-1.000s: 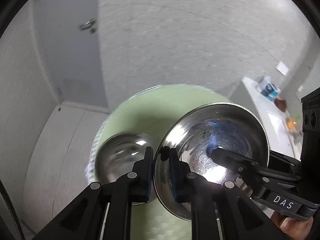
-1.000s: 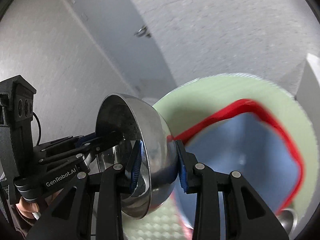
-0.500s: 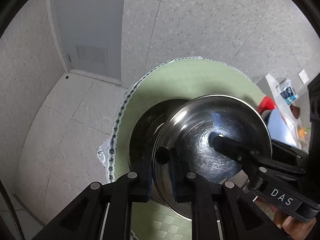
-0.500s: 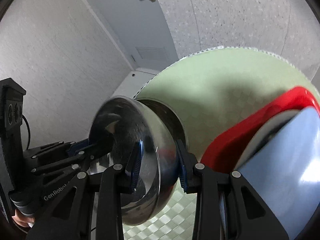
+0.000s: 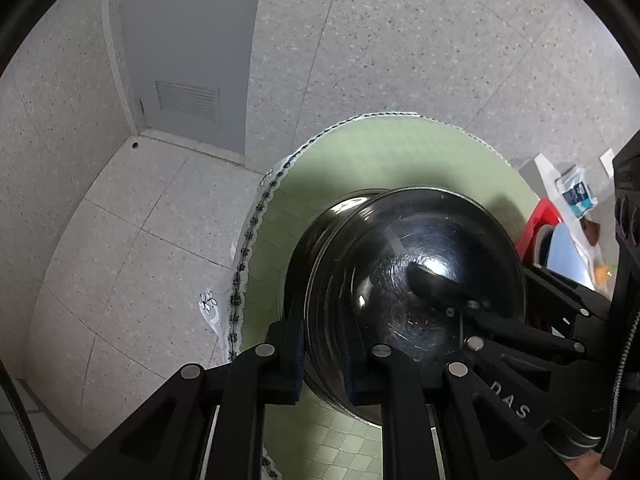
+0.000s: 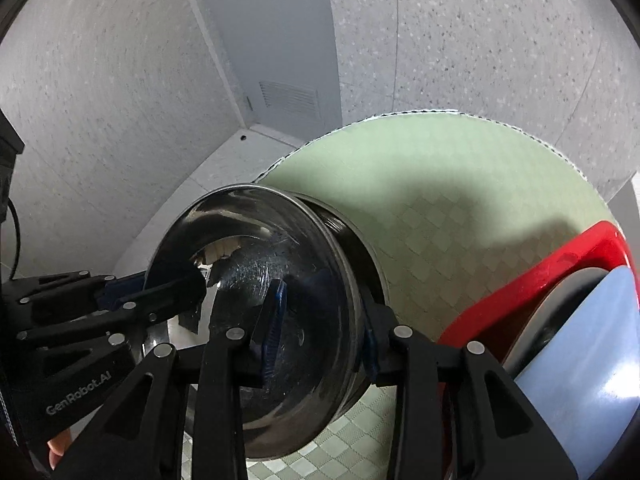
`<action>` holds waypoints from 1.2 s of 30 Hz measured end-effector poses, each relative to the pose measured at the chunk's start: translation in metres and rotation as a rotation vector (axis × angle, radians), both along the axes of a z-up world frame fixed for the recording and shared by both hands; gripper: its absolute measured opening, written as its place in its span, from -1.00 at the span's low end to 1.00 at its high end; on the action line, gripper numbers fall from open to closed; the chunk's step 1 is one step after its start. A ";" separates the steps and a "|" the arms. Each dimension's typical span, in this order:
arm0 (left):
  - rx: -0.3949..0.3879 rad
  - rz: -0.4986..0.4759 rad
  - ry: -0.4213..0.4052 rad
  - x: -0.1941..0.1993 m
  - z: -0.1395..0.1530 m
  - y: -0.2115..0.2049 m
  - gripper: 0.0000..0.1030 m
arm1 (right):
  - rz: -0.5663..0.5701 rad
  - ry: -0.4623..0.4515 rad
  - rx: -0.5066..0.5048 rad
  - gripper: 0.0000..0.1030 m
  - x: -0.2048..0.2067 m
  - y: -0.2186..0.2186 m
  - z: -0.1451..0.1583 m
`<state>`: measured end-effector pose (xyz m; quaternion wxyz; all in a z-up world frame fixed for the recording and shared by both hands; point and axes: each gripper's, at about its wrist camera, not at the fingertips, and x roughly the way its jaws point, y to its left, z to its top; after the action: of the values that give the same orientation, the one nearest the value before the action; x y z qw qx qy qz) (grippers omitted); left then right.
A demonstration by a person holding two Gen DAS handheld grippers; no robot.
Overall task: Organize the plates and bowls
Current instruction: 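Lower the small steel bowl onto another steel bowl and release, then move both tools toward the remaining steel bowl on the table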
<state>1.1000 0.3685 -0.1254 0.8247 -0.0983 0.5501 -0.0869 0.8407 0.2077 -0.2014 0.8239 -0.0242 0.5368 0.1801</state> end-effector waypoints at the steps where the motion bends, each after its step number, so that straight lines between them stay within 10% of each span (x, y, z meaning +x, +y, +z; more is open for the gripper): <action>1: 0.000 0.000 -0.002 0.000 -0.001 -0.001 -0.81 | 0.007 0.000 0.008 -0.07 -0.001 0.000 0.000; 10: -0.007 0.074 -0.037 -0.013 0.003 -0.001 -0.64 | -0.002 -0.042 0.048 0.09 -0.007 -0.012 0.011; 15: 0.053 0.175 -0.108 -0.034 0.023 -0.004 0.36 | -0.016 -0.107 0.090 0.29 -0.021 -0.035 0.039; 26: 0.102 0.289 -0.259 -0.143 0.073 -0.090 0.55 | -0.028 -0.259 0.205 0.55 -0.094 -0.176 0.109; 36: 0.051 0.235 -0.259 -0.246 0.049 -0.236 0.57 | -0.182 -0.202 0.175 0.61 -0.151 -0.332 0.076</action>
<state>0.8536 0.1325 -0.0767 0.8954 -0.1289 0.4261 0.0119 0.6901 -0.1241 -0.1257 0.8854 0.0784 0.4336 0.1476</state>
